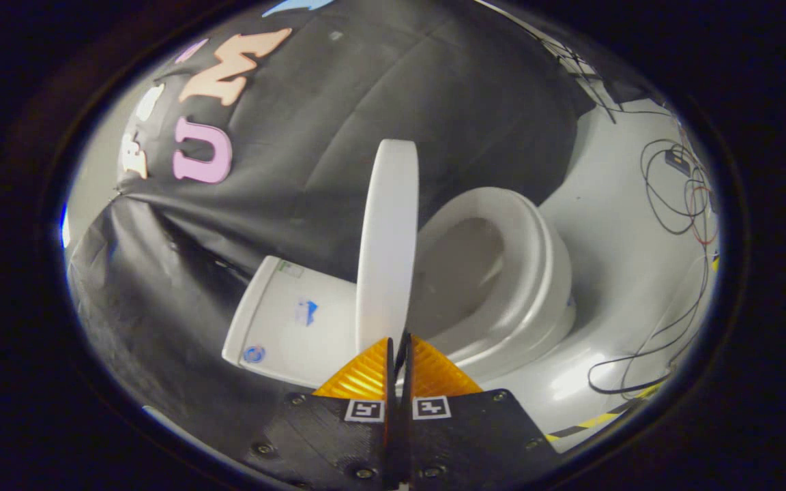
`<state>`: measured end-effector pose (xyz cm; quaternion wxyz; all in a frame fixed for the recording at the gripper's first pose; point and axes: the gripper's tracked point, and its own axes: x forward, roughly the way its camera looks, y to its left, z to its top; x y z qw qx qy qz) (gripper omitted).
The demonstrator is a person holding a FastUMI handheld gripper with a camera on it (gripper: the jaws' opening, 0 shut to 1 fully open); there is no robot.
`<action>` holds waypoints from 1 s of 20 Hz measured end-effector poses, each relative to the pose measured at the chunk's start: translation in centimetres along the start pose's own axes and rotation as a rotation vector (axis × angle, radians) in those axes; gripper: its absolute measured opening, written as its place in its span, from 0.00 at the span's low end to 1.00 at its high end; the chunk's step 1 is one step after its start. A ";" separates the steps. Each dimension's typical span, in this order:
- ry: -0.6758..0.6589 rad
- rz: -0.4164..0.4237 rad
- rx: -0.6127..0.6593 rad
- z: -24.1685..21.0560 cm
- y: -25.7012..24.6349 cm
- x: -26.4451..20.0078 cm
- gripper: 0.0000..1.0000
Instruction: Open the toilet lid.
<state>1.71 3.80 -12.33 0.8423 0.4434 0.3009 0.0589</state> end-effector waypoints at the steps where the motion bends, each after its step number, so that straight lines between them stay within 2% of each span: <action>1: -0.010 0.008 -0.010 0.2 0.8 0.1 0.01; 5: -0.012 0.024 -0.042 0.1 2.9 0.1 0.01; 11: -0.003 0.065 -0.006 -0.2 5.3 0.1 0.01; 15: -0.013 0.082 -0.074 -0.4 7.3 0.2 0.01; 20: -0.027 0.074 -0.097 -0.5 8.8 0.3 0.01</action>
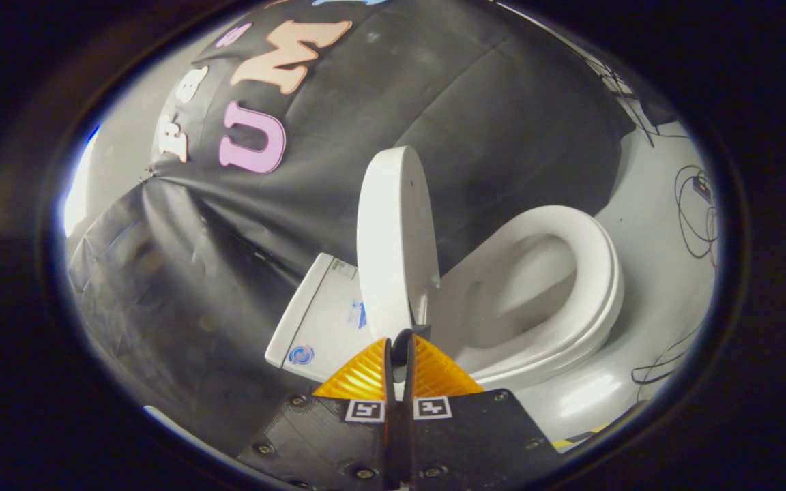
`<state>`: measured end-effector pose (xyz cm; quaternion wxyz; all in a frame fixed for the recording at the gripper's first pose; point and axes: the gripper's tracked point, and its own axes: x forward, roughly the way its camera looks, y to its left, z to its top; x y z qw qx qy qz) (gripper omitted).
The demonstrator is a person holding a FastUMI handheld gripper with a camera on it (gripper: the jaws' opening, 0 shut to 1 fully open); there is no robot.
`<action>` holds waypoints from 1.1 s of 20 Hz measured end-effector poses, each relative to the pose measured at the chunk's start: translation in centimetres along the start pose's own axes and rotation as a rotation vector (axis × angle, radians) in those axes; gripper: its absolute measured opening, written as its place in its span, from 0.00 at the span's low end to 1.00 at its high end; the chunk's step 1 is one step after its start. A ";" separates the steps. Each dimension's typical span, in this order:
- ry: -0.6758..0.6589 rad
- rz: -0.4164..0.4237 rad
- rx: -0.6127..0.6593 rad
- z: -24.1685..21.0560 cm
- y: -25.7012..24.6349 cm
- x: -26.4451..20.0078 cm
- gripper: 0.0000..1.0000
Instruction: Open the toilet lid.
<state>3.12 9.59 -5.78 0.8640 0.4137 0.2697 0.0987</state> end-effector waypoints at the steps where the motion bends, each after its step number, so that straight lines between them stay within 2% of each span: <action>1: -0.003 -0.002 -0.008 -0.1 0.4 0.1 0.01; 22: -0.021 0.090 -0.140 -1.5 5.9 1.1 0.01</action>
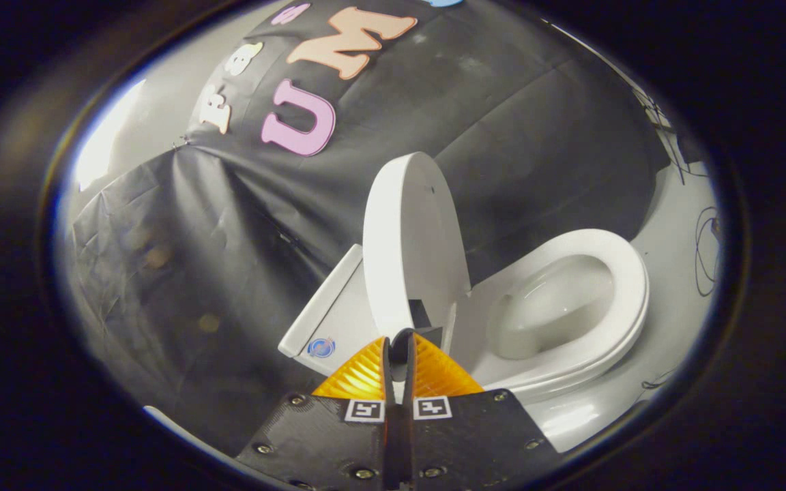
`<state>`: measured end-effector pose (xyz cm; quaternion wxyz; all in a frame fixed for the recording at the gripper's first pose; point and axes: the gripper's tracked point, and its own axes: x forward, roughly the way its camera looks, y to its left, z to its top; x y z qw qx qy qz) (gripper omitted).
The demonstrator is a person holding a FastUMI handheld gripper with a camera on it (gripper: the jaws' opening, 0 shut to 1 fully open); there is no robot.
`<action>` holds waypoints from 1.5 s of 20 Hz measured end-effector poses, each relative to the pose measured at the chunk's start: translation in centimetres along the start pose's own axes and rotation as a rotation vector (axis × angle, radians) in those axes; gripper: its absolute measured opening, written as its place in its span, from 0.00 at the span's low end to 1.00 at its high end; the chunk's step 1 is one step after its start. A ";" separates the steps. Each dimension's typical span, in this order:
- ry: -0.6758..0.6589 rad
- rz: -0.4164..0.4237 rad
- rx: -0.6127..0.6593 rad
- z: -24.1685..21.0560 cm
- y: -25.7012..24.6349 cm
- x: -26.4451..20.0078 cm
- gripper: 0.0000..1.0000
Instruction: Open the toilet lid.
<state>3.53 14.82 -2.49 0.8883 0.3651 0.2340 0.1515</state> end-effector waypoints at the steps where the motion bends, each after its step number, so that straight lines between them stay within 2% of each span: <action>1: -0.001 0.006 0.004 0.0 0.0 0.0 0.01; 15: 0.004 0.047 -0.015 -0.5 1.5 0.5 0.01; 21: -0.014 0.022 -0.080 -0.6 2.3 0.9 0.01; 30: -0.063 -0.067 -0.198 -0.3 3.5 1.6 0.01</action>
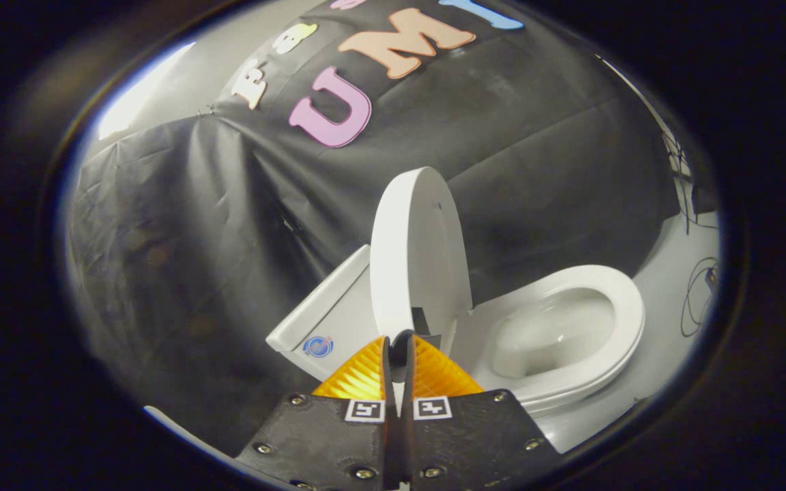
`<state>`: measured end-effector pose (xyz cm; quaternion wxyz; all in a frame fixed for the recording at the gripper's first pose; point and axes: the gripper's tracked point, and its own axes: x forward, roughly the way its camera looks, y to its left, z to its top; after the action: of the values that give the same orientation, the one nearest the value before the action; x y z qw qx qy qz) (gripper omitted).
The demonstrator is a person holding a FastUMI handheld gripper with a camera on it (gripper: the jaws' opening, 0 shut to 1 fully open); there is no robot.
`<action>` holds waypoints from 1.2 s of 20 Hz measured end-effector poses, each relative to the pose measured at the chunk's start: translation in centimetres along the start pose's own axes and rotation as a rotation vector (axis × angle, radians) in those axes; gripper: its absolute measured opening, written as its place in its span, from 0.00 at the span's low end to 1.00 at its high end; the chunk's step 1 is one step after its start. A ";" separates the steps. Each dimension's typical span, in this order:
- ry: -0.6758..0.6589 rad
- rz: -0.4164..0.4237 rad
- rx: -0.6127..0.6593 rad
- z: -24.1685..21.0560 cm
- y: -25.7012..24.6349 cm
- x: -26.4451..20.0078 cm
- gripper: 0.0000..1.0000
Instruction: Open the toilet lid.
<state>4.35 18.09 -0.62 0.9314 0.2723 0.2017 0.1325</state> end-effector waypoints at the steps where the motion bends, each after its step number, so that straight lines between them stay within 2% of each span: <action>1: 0.000 -0.005 -0.010 0.0 0.1 0.0 0.01; 4: -0.013 -0.023 -0.026 0.0 1.0 0.2 0.01; 24: -0.070 -0.244 -0.463 -1.4 8.1 3.3 0.01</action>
<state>5.52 26.48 1.87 0.9844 0.0302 0.1651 0.0523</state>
